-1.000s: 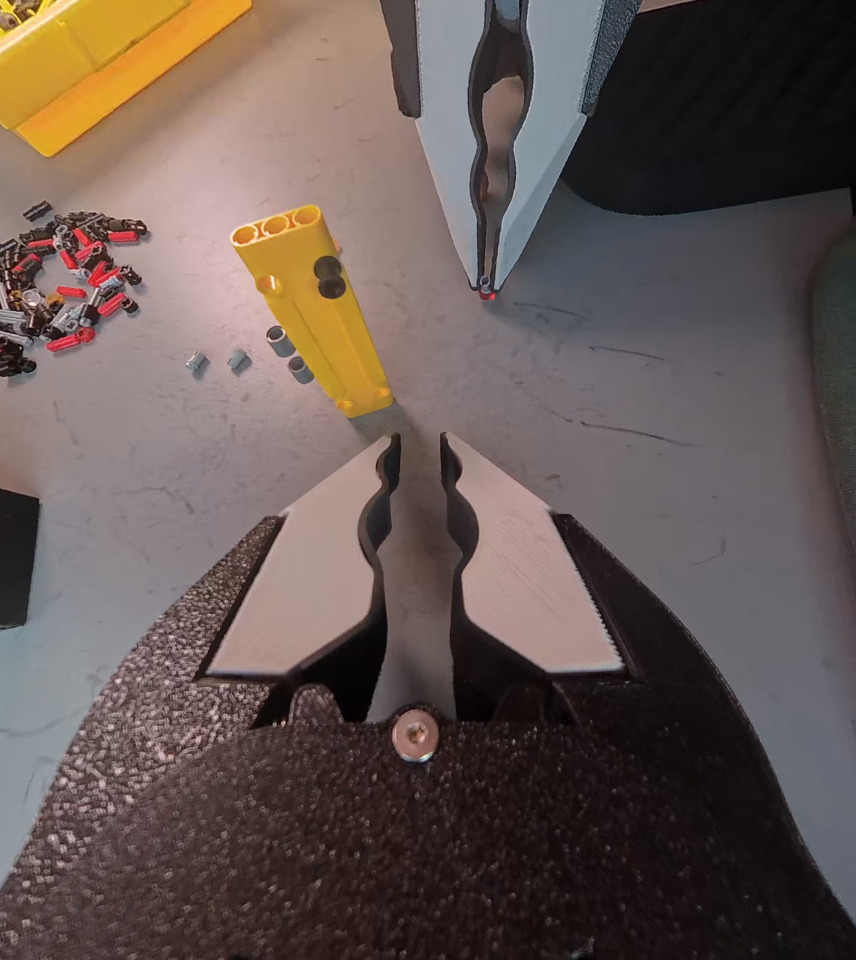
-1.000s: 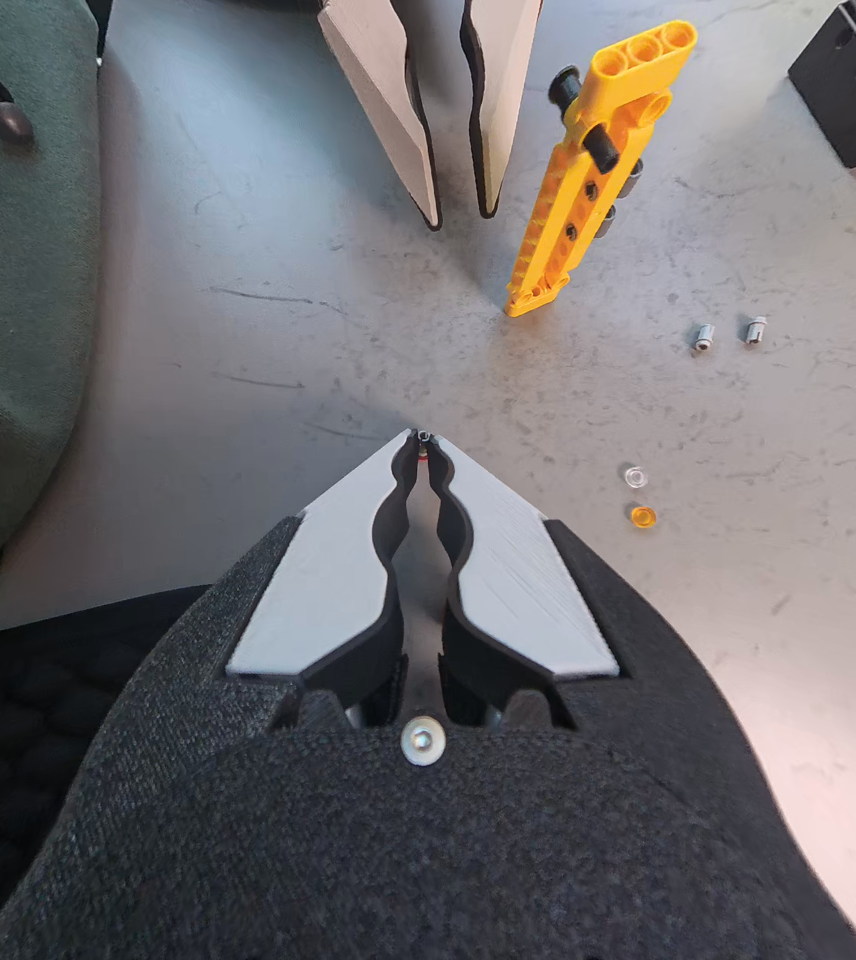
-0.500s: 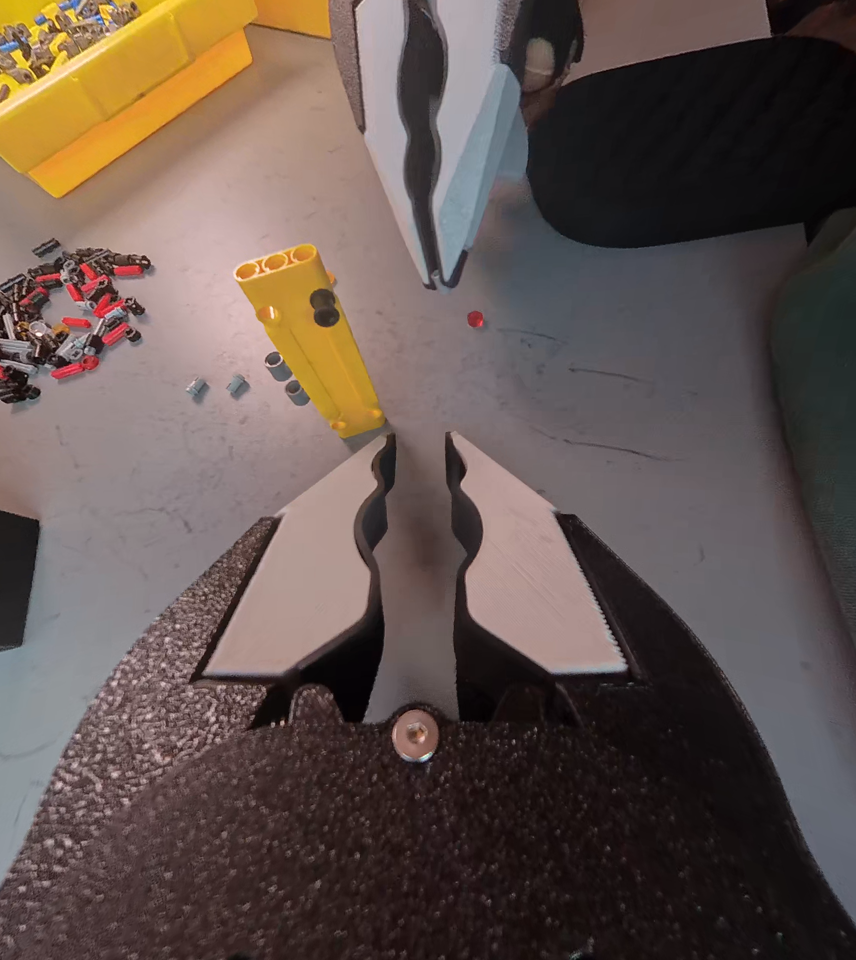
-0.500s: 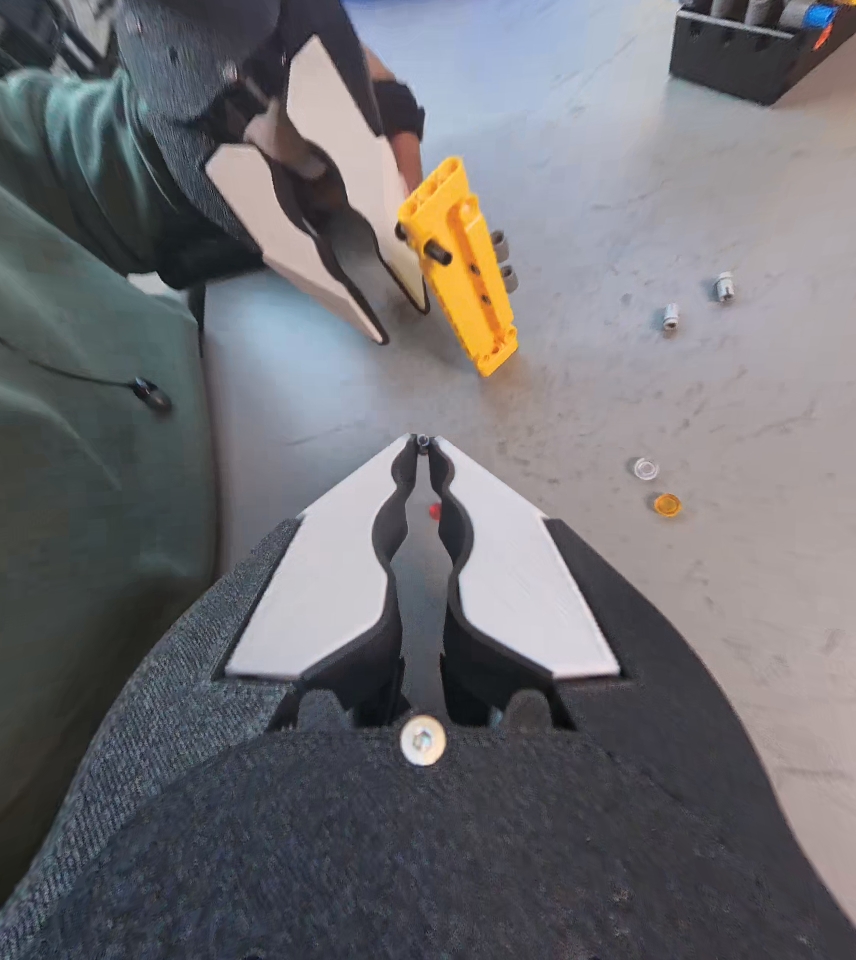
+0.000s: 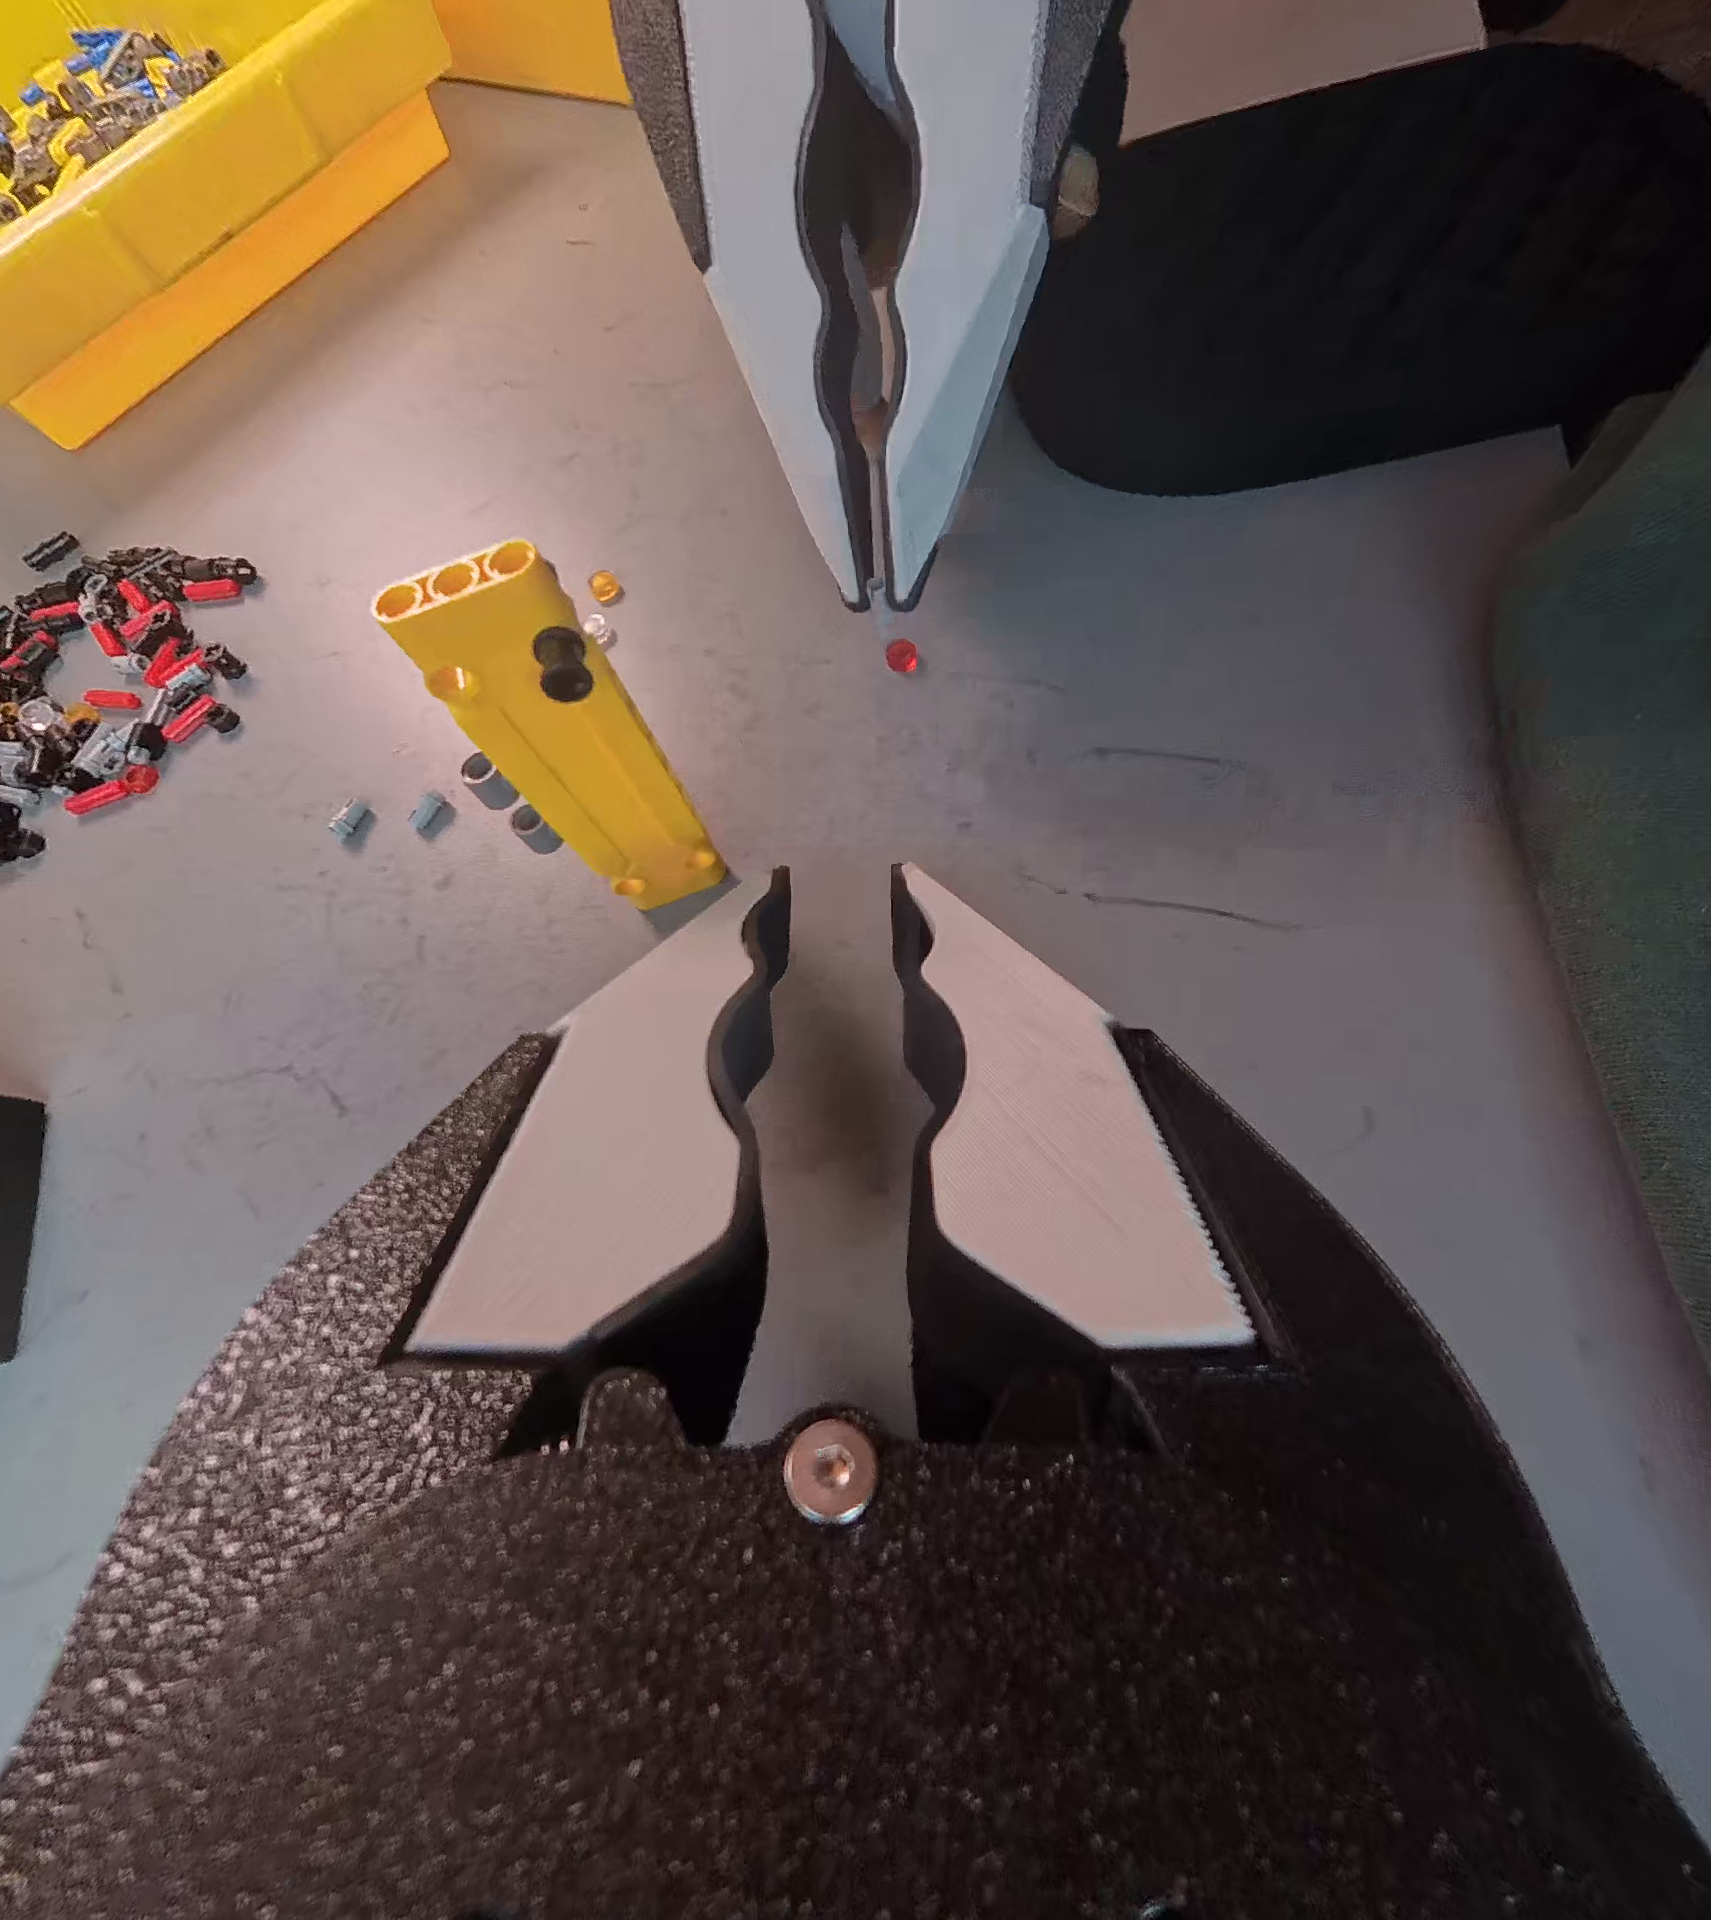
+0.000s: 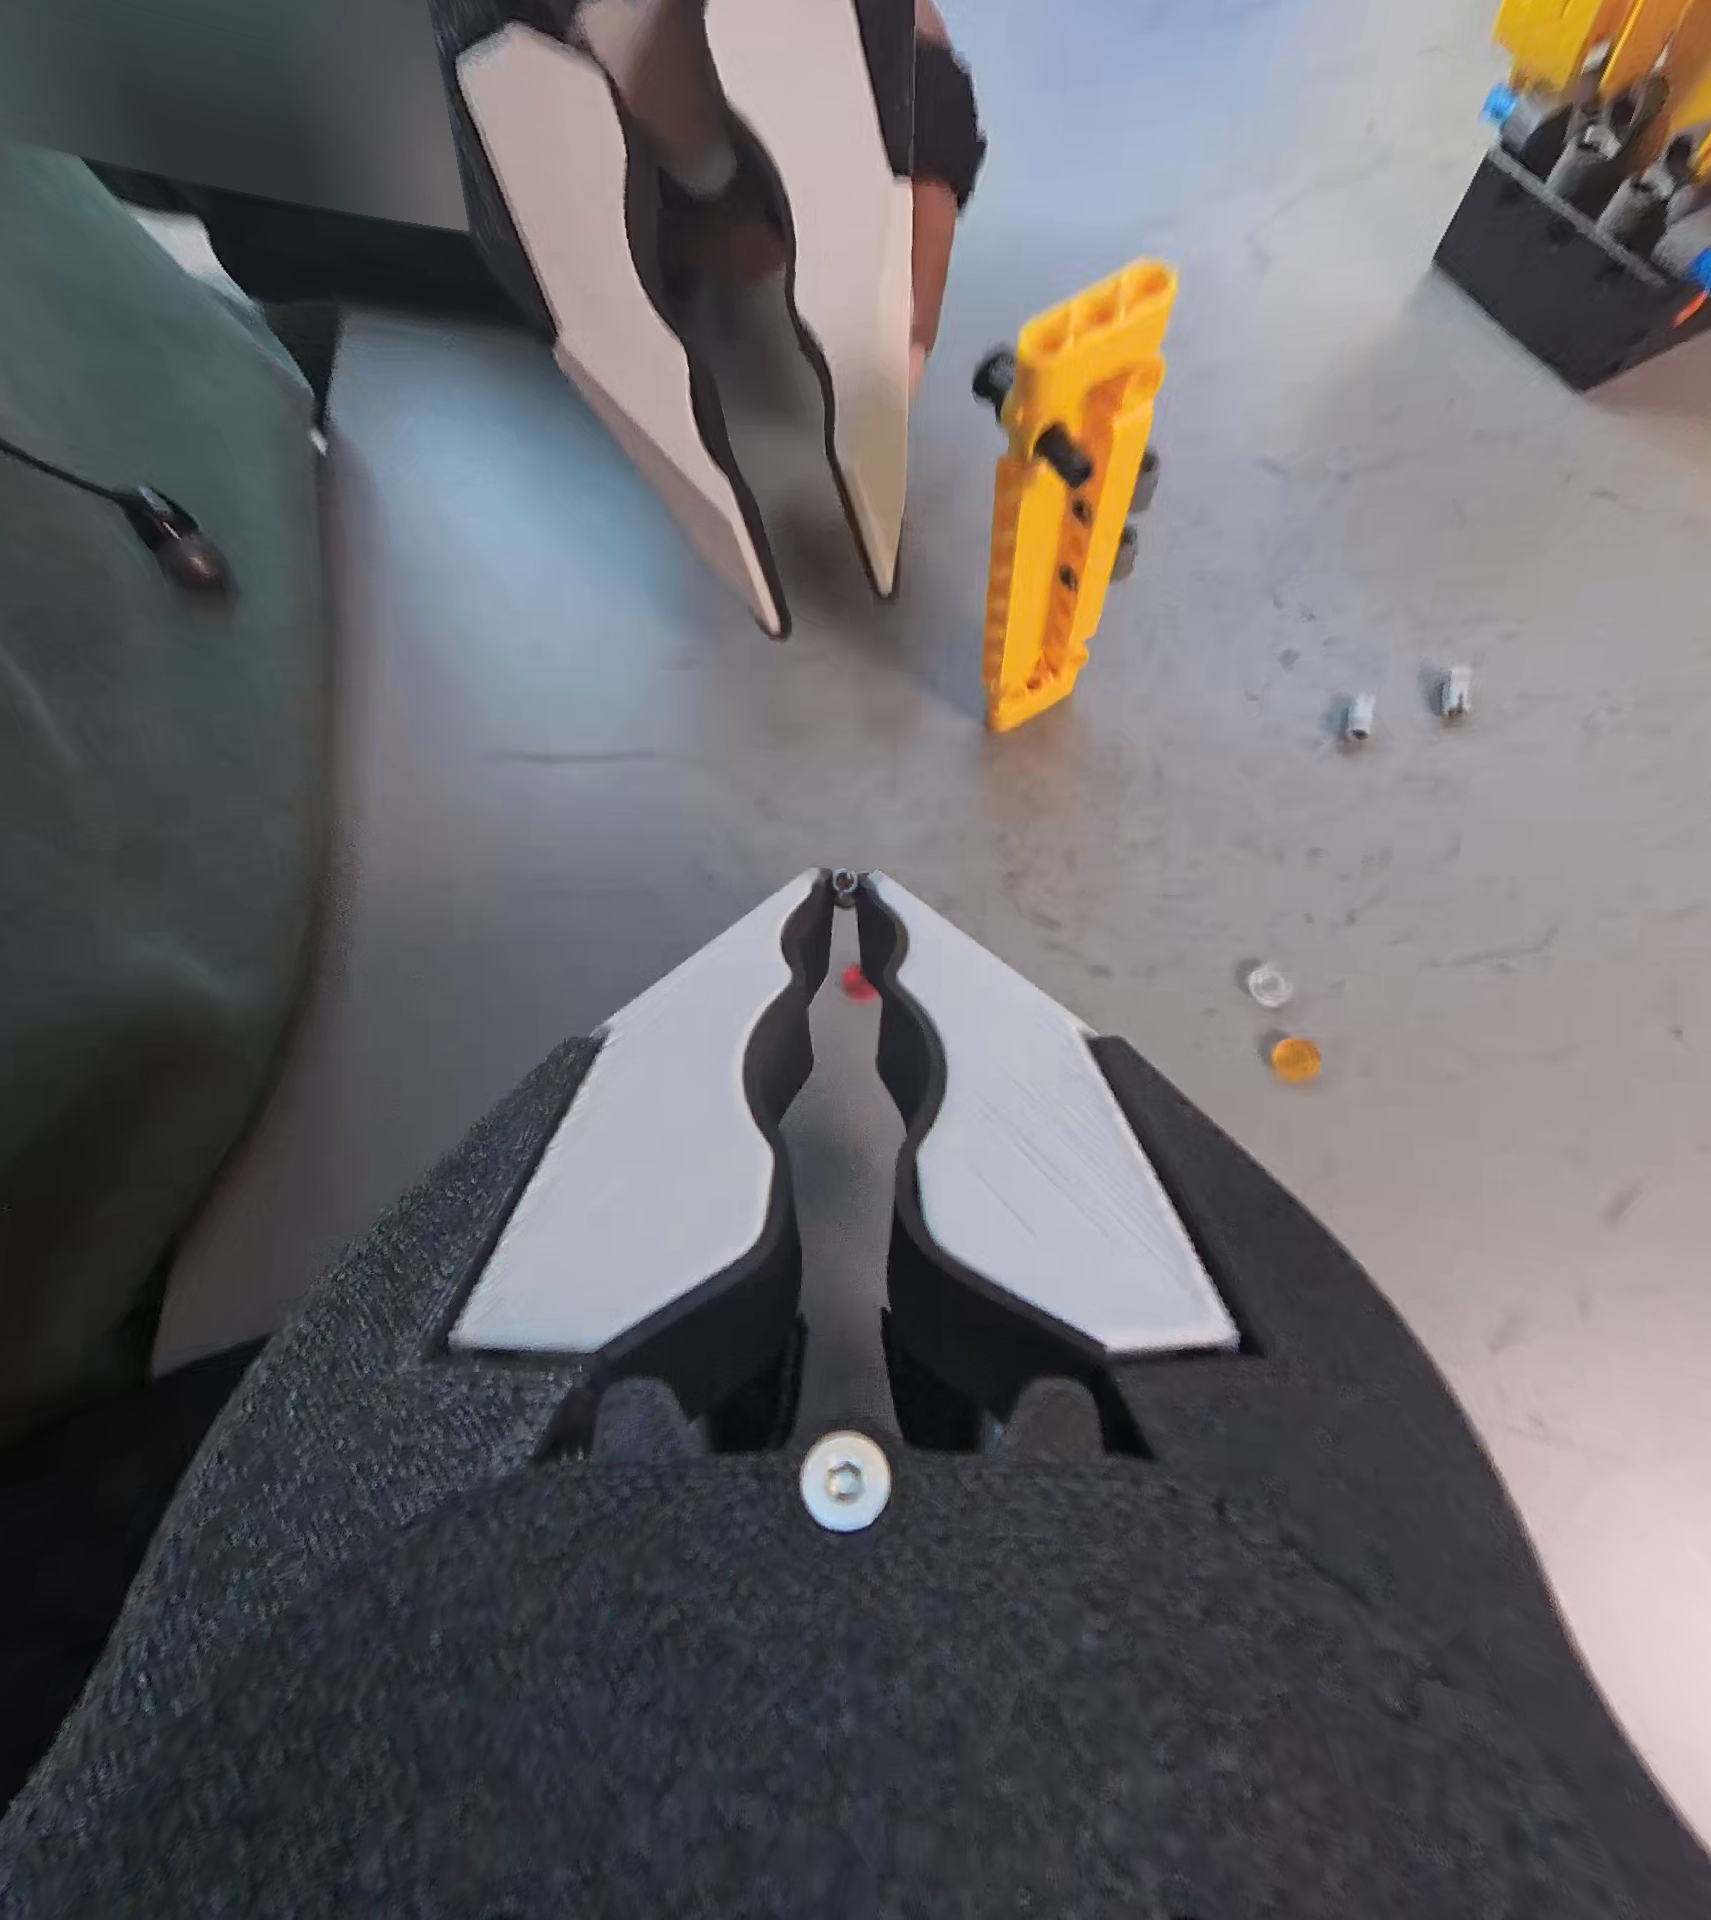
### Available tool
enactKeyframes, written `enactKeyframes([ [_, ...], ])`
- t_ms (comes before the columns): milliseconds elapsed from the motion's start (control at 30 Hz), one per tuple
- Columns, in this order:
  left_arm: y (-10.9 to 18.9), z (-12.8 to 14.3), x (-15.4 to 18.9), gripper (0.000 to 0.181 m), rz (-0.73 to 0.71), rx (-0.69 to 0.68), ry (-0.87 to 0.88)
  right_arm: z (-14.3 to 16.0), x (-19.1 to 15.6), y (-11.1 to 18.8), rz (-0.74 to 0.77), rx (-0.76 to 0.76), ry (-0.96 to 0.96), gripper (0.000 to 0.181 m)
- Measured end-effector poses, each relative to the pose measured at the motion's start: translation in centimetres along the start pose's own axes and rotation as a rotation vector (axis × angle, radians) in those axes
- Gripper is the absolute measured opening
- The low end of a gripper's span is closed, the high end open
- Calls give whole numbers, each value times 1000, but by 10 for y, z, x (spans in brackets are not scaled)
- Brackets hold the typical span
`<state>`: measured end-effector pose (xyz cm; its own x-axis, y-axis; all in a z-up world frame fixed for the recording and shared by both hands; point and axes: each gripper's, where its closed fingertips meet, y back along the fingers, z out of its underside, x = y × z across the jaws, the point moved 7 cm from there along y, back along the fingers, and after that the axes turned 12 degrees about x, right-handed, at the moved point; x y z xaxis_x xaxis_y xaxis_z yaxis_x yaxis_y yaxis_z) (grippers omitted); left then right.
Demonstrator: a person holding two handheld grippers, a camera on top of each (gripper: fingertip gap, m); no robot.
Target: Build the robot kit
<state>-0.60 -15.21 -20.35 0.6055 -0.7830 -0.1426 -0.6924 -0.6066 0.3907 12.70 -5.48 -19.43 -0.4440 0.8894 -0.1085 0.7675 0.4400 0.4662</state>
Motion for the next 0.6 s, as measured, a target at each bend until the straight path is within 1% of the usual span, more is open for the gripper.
enactKeyframes([
  [67,-1,-8,4,19,30,54,24,-22,-4,1,-42,158,-86,4],
  [133,-2,-21,8,20,70,148,75,-43,-9,2,-83,325,-160,4],
  [167,-1,-28,10,21,85,200,102,-51,-11,1,-103,387,-186,4],
  [233,2,-40,10,20,94,291,141,-59,-16,-1,-134,452,-204,4],
  [300,7,-48,10,17,105,364,166,-60,-20,-4,-142,468,-193,4],
  [367,9,-51,9,10,100,388,170,-60,-23,-6,-156,478,-188,4],
  [400,10,-51,9,6,95,388,165,-60,-24,-7,-159,476,-189,4],
  [467,10,-50,11,4,102,376,147,-59,-26,-7,-164,451,-162,4],
  [600,6,-45,14,3,101,315,102,-55,-27,-7,-142,312,-54,5],
])
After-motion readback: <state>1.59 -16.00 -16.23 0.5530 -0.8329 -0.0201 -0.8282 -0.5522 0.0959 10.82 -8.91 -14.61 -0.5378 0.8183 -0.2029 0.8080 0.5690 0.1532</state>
